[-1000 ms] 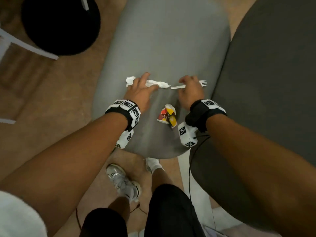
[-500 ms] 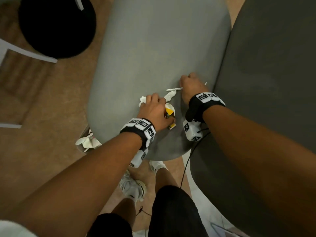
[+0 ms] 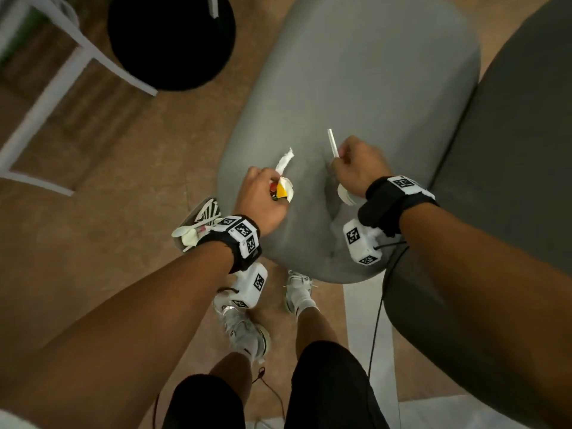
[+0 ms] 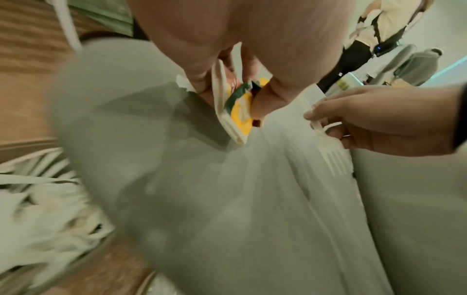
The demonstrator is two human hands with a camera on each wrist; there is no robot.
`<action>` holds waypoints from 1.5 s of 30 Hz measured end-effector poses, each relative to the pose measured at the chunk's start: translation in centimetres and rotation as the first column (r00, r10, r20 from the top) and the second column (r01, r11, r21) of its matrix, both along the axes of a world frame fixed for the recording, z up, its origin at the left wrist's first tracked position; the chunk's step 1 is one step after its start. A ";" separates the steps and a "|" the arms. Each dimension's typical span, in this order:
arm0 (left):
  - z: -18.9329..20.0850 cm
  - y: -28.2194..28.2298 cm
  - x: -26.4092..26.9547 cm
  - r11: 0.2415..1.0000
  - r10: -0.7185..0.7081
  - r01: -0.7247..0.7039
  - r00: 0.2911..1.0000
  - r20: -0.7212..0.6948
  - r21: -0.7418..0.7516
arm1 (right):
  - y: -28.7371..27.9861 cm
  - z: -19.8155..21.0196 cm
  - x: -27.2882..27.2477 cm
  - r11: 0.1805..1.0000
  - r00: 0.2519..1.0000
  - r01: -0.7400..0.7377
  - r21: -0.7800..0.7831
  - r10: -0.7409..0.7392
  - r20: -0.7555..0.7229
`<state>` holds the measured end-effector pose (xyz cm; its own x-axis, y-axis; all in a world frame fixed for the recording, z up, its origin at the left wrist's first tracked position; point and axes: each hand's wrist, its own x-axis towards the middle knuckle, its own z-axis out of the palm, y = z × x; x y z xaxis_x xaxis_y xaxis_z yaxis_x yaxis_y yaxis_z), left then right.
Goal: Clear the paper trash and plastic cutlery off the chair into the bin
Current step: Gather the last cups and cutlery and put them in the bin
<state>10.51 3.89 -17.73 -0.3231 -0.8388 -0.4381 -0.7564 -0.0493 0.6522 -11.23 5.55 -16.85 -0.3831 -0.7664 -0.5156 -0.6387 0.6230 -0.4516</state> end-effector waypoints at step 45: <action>-18.5 4.9 22.1 0.995 -0.037 0.025 0.991 0.130 0.091 | 2.3 -17.9 30.3 0.915 0.927 -0.331 0.230 0.270 0.260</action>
<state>32.62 8.75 -36.21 -0.2833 -0.7847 -0.5513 -0.8374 -0.0777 0.5410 19.02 7.83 -34.75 -0.0109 -0.6507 -0.7593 -0.7187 0.5330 -0.4465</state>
